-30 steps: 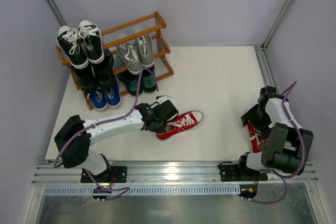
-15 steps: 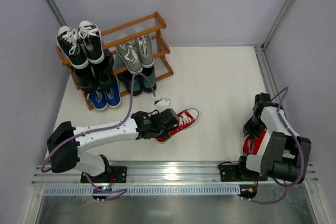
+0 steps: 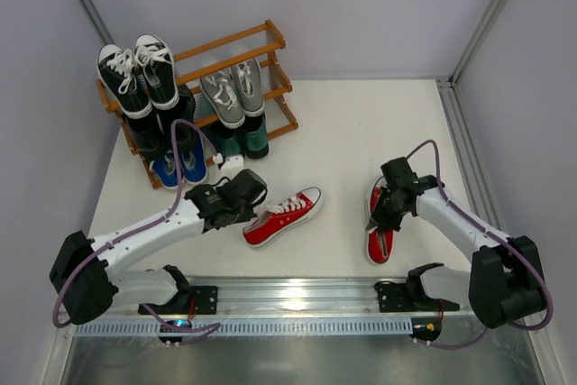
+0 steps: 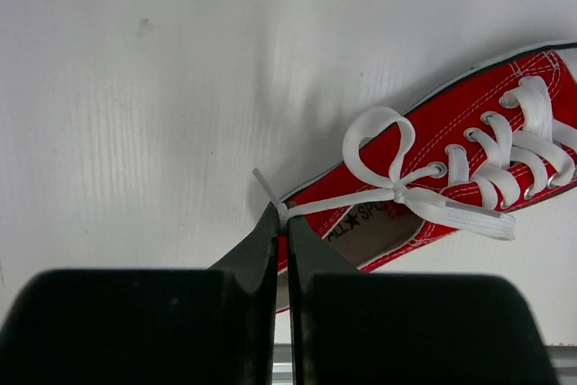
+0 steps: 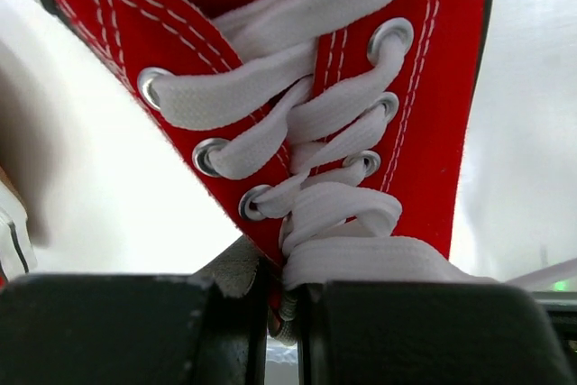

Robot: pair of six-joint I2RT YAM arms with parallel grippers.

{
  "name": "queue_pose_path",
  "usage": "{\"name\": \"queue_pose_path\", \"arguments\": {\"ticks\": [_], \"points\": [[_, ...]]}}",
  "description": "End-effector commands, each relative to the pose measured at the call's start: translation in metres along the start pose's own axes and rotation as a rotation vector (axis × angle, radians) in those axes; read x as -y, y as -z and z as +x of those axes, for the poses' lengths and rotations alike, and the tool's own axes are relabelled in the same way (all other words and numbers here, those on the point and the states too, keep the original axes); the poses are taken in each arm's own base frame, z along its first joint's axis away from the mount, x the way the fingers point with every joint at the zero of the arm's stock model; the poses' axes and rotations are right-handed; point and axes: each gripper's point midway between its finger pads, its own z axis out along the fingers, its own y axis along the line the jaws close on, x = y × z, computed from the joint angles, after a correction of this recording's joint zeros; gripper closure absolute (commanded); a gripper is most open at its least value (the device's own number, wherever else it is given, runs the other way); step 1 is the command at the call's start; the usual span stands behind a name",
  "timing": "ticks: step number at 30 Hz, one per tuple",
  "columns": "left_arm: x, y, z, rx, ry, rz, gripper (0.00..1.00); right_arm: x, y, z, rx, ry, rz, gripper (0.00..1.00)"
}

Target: Place and organize the shoes onto the shoe shelf

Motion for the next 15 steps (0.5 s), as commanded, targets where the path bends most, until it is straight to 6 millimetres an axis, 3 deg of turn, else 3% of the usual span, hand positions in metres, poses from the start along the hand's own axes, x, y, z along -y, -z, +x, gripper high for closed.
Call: {"name": "queue_pose_path", "arguments": {"ticks": [1,7,11,15], "points": [[-0.012,0.003,-0.015,0.059,-0.003,-0.002,1.00,-0.063,0.009,0.011,-0.027,-0.005,-0.200,0.96],[0.025,-0.004,0.016,-0.068,0.081,0.186,1.00,-0.107,0.001,0.057,-0.095,0.136,-0.209,0.96],[0.062,0.004,0.039,-0.101,0.071,0.281,1.00,-0.128,0.004,0.062,-0.086,0.168,-0.219,0.96],[0.100,0.008,0.054,-0.130,0.072,0.344,1.00,-0.136,0.005,0.065,-0.102,0.167,-0.226,0.96]]}}
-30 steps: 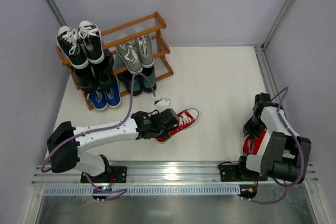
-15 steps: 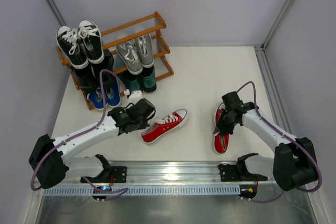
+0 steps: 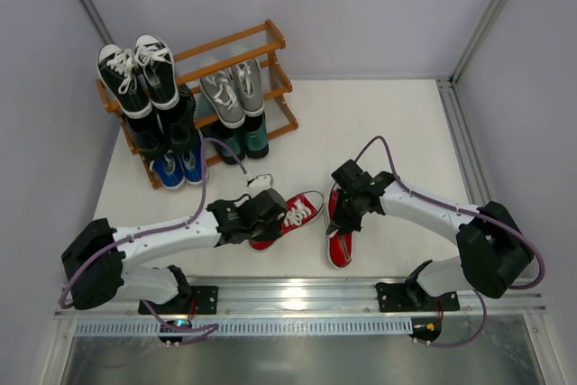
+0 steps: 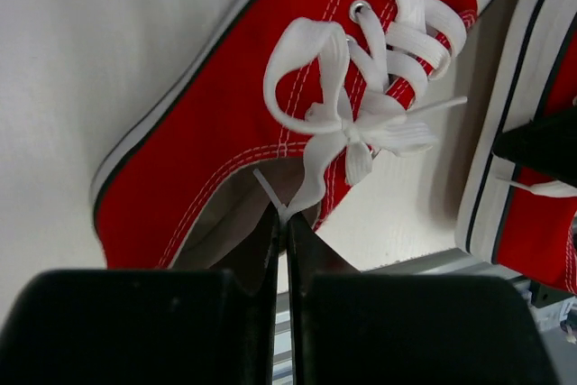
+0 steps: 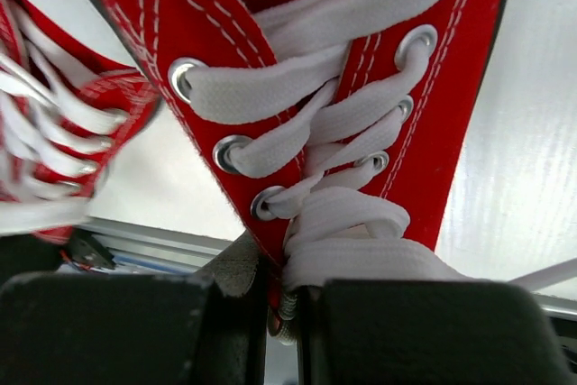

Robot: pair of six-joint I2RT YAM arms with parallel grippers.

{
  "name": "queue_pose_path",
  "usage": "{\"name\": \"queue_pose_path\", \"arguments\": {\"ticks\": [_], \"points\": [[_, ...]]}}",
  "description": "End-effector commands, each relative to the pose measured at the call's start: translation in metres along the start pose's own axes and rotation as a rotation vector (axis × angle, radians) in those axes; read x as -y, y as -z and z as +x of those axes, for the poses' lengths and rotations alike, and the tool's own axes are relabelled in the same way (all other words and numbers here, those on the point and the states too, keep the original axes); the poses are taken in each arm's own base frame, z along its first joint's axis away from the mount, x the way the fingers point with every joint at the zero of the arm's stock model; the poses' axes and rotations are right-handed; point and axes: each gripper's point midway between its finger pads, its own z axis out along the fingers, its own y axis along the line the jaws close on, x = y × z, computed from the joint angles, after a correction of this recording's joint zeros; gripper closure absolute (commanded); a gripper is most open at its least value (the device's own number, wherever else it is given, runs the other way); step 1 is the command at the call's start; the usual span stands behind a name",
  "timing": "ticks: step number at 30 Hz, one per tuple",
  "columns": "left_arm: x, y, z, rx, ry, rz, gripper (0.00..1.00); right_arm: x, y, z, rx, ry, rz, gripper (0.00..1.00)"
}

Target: Place and organize the shoes onto the shoe shelf

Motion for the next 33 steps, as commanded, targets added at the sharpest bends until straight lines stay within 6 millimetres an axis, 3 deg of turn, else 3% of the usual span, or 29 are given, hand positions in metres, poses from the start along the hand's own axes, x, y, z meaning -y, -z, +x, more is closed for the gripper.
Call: {"name": "queue_pose_path", "arguments": {"ticks": [1,6,11,13,16,19,25,28,29,30,33], "points": [[0.052,-0.006,0.003,-0.004,0.060,0.121,1.00,-0.046,0.014,-0.011,0.034,-0.020,-0.134,0.96],[0.095,-0.006,-0.003,0.000,0.058,0.202,1.00,-0.055,0.012,0.005,0.012,0.002,-0.129,0.96],[0.134,-0.011,-0.013,-0.001,0.075,0.284,1.00,-0.036,0.009,-0.002,0.054,0.013,-0.033,0.96],[0.137,-0.011,-0.017,0.003,0.061,0.278,1.00,-0.026,0.011,-0.008,0.088,0.021,0.012,0.96],[0.132,-0.009,-0.020,0.018,0.046,0.255,1.00,-0.019,0.012,-0.017,0.127,0.037,0.041,0.96],[0.112,-0.009,-0.014,0.012,0.049,0.217,1.00,-0.019,0.005,-0.018,0.103,0.076,0.038,0.96],[0.073,-0.001,0.004,-0.039,0.054,0.115,0.98,-0.041,-0.006,-0.016,0.041,0.179,-0.015,0.96],[0.054,0.005,0.007,-0.040,0.058,0.057,0.80,-0.054,-0.009,-0.017,0.033,0.229,-0.020,0.96],[0.053,0.007,0.006,-0.034,0.061,0.059,0.73,-0.055,-0.014,-0.015,0.017,0.237,-0.011,0.96],[0.051,0.008,0.004,-0.022,0.064,0.059,0.60,-0.058,-0.015,-0.013,0.013,0.251,-0.013,0.96],[0.048,0.014,0.000,-0.005,0.078,0.060,0.43,-0.071,-0.020,-0.010,-0.006,0.269,-0.019,0.96]]}}
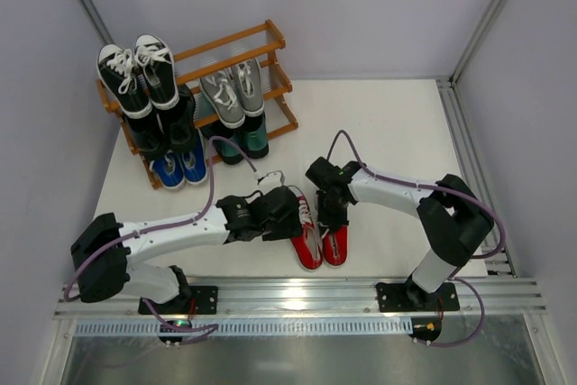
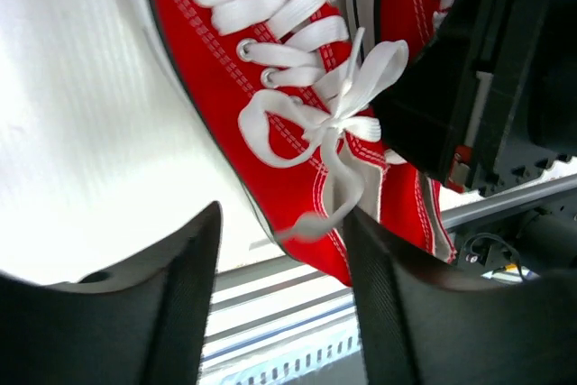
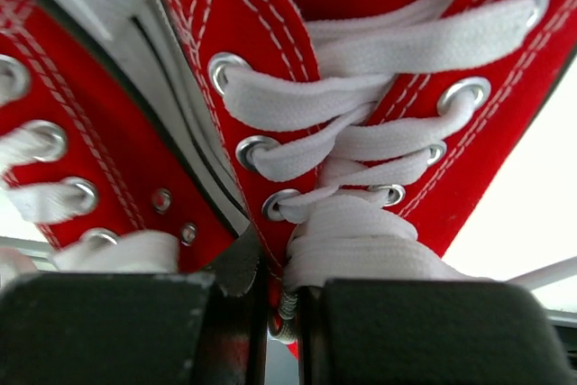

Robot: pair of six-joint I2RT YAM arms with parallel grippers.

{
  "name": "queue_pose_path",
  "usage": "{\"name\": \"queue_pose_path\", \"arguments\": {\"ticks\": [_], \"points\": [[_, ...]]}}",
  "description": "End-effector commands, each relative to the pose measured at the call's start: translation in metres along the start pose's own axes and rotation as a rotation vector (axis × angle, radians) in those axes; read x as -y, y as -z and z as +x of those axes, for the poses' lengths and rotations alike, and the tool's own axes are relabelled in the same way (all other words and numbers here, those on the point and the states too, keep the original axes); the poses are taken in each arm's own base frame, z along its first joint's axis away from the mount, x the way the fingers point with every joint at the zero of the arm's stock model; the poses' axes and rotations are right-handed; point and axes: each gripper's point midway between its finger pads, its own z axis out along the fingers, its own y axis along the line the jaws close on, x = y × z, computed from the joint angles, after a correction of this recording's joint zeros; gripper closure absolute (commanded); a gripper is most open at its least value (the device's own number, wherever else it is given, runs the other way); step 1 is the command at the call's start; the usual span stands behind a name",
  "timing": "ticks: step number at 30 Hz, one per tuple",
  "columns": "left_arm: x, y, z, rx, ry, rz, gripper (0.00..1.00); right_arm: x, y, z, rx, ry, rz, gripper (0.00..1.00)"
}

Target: Place and organize the shoes onto the shoe shelf

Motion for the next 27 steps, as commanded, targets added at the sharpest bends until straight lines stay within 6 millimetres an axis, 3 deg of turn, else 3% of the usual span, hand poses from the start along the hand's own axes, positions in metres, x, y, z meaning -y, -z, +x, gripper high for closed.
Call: {"name": "queue_pose_path", "arguments": {"ticks": [1,3,9,16,17,18,21,24,27], "points": [[-0.010,0.012,-0.010,0.048,0.028,-0.031,0.40,-0.058,0.014,-0.023,0.078,0.070,-0.167,0.96],[-0.011,0.017,-0.014,0.063,0.035,-0.031,0.33,-0.064,0.011,-0.019,0.067,0.073,-0.168,0.96],[-0.024,0.035,-0.028,0.138,0.036,-0.059,0.29,-0.086,0.012,-0.008,0.049,0.089,-0.195,0.96],[-0.028,0.047,-0.040,0.187,0.004,-0.071,0.23,-0.102,0.032,-0.011,0.071,0.066,-0.218,0.93],[-0.028,0.047,-0.040,0.185,-0.001,-0.072,0.22,-0.099,0.037,-0.011,0.079,0.057,-0.206,0.87],[-0.028,0.047,-0.039,0.181,-0.005,-0.074,0.21,-0.099,0.040,-0.012,0.089,0.053,-0.205,0.67],[-0.026,0.046,-0.040,0.176,-0.020,-0.075,0.19,-0.095,0.057,-0.015,0.128,0.035,-0.199,0.38],[-0.027,0.044,-0.038,0.168,-0.034,-0.080,0.19,-0.089,0.072,-0.018,0.161,0.017,-0.186,0.25],[-0.026,0.042,-0.037,0.161,-0.043,-0.081,0.18,-0.078,0.084,-0.026,0.221,-0.008,-0.149,0.20]]}}
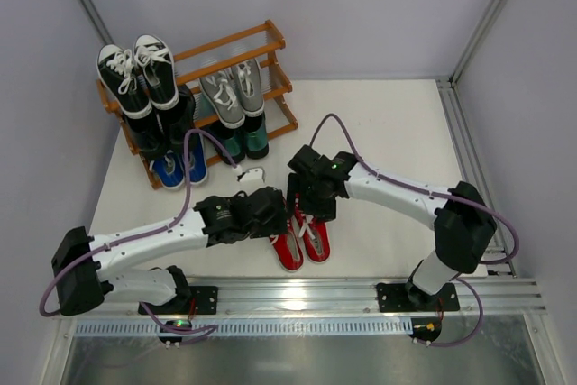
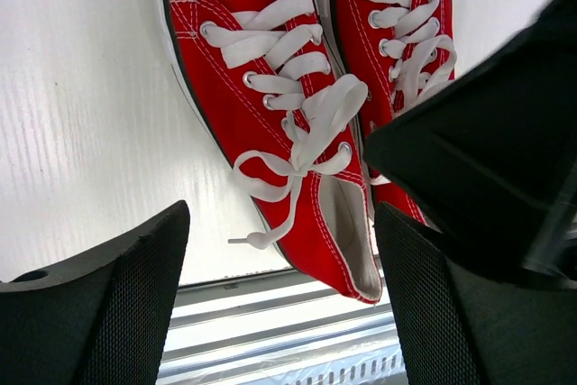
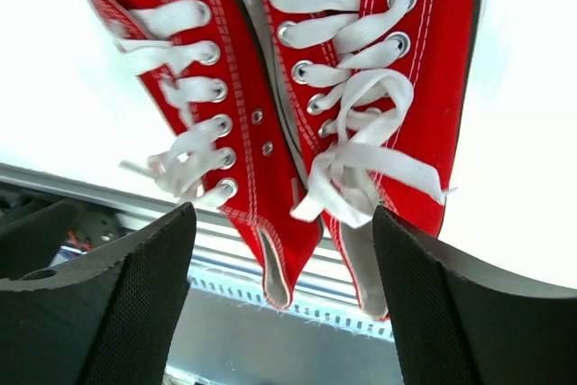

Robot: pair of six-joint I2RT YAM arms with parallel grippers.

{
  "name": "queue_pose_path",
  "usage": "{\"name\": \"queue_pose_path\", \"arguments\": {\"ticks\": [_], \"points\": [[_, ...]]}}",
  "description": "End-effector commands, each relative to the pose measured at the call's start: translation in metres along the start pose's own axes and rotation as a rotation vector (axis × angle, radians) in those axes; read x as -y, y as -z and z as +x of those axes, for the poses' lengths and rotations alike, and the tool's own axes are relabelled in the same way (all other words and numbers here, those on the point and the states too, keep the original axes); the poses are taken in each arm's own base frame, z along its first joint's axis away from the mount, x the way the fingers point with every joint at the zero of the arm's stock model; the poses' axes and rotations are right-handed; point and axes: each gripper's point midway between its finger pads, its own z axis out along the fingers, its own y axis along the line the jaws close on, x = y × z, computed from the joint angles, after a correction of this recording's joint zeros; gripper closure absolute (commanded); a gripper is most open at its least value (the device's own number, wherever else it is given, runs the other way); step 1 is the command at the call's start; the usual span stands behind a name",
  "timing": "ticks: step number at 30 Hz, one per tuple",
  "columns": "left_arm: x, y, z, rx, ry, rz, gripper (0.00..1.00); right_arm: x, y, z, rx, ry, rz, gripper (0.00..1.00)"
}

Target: Place and organize the shoes onto the shoe shelf

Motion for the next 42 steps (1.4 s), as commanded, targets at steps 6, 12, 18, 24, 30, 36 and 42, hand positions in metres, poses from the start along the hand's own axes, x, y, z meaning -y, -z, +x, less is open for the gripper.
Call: {"name": "queue_pose_path", "arguments": {"ticks": [6,12,18,24,30,36,42], "points": [[0.042,-0.005,-0.012,0.021,0.007,0.114,0.21,0.062,0.072,-0.055,0.306,-0.231,0.113,0.17],[0.077,-0.039,-0.010,-0.016,-0.037,0.064,0.22,0.148,0.113,-0.083,0.444,-0.363,0.173,0.13],[0.073,-0.078,0.014,-0.088,-0.039,-0.061,0.22,0.159,0.116,-0.079,0.422,-0.343,0.183,0.11],[0.049,-0.089,0.030,-0.110,-0.024,-0.142,0.22,0.164,0.100,-0.066,0.377,-0.336,0.181,0.11],[0.046,-0.119,0.047,-0.132,-0.051,-0.153,0.35,0.167,0.093,-0.064,0.361,-0.327,0.174,0.11],[0.034,-0.139,0.074,-0.187,-0.058,-0.132,1.00,0.173,0.098,-0.065,0.372,-0.330,0.177,0.12],[0.050,-0.127,0.076,-0.203,-0.228,0.044,1.00,0.183,0.108,-0.069,0.401,-0.348,0.179,0.14]]}}
